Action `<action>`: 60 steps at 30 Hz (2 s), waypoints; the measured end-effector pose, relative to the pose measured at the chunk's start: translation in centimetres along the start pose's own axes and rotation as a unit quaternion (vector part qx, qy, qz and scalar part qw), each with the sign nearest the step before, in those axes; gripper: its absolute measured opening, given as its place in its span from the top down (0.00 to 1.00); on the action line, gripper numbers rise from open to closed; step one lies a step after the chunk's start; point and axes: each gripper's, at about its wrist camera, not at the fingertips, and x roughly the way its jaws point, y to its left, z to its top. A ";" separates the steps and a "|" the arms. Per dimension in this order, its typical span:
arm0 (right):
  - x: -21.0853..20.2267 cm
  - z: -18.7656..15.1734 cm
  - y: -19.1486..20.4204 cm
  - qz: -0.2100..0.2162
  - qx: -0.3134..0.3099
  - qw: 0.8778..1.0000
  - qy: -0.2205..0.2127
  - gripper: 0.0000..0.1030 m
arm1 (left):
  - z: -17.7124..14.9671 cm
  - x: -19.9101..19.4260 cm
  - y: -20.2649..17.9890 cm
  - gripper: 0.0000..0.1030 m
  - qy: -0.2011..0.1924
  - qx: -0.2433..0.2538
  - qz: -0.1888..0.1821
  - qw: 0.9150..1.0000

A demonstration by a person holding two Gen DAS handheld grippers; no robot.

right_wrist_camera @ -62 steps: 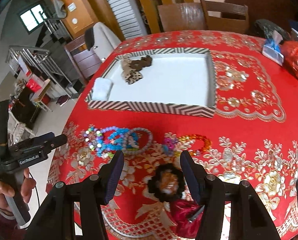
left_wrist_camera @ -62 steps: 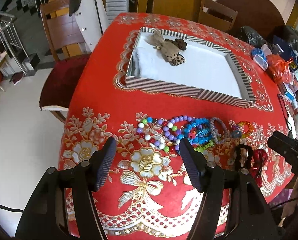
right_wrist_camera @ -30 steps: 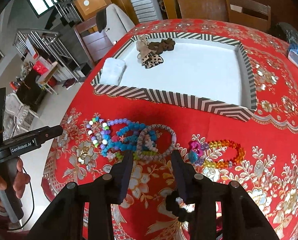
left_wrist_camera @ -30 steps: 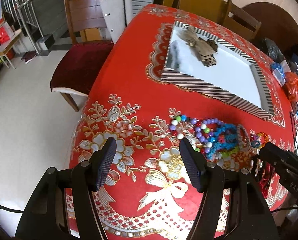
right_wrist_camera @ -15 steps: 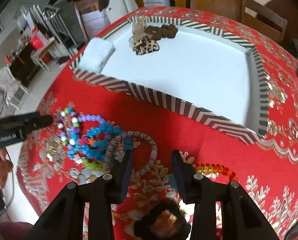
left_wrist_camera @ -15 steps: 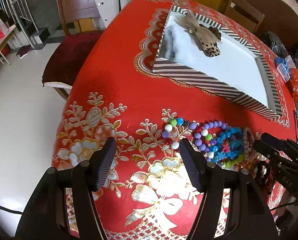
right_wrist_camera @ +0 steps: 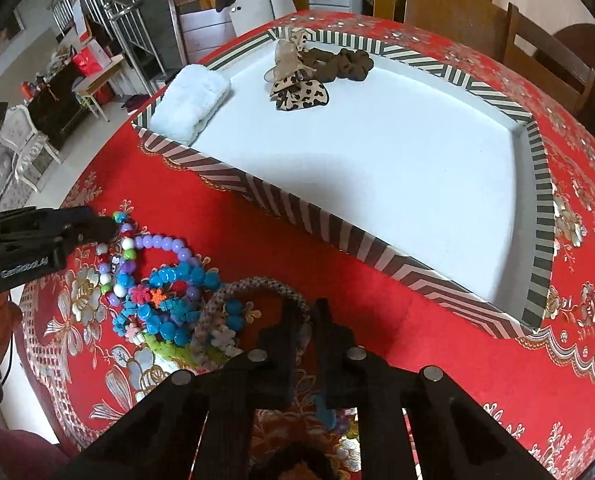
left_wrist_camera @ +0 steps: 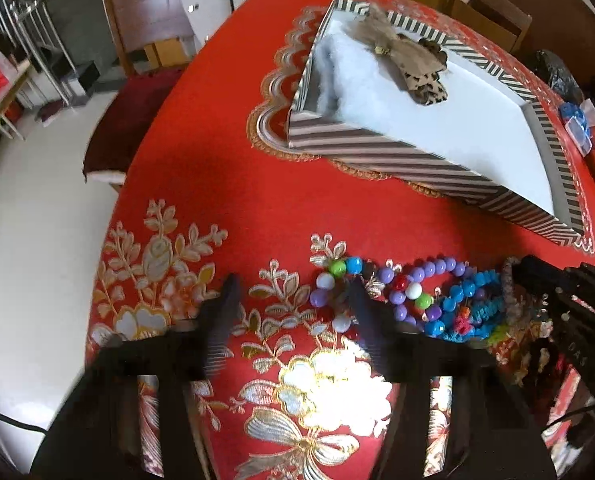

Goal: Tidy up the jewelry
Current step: 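Grasp grey braided bracelet with right gripper while left gripper grasps multicolor bead bracelet, then carry both bracelets into the striped tray and open both grippers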

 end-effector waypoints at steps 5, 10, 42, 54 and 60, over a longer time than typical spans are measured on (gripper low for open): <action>-1.7 -0.1 -1.1 0.030 0.035 0.999 -0.020 0.93 | 0.4 0.2 0.6 0.92 0.004 -0.013 -0.020 1.000; -4.6 -0.2 -1.0 0.038 0.039 0.997 -0.045 0.93 | 0.6 -1.9 1.9 0.92 -0.006 -0.027 -0.041 0.999; -7.3 4.7 -6.8 0.001 0.092 0.992 -0.087 0.93 | 9.7 -9.0 -8.2 0.92 -0.083 0.075 -0.099 0.989; 1.6 12.0 -8.7 -0.009 0.069 0.997 -0.017 0.93 | 12.2 -0.7 -6.7 0.93 -0.017 0.011 -0.061 0.998; 5.2 15.4 -7.9 -0.021 0.052 0.998 0.001 0.93 | 11.9 0.9 -5.1 0.92 -0.006 0.006 -0.038 0.999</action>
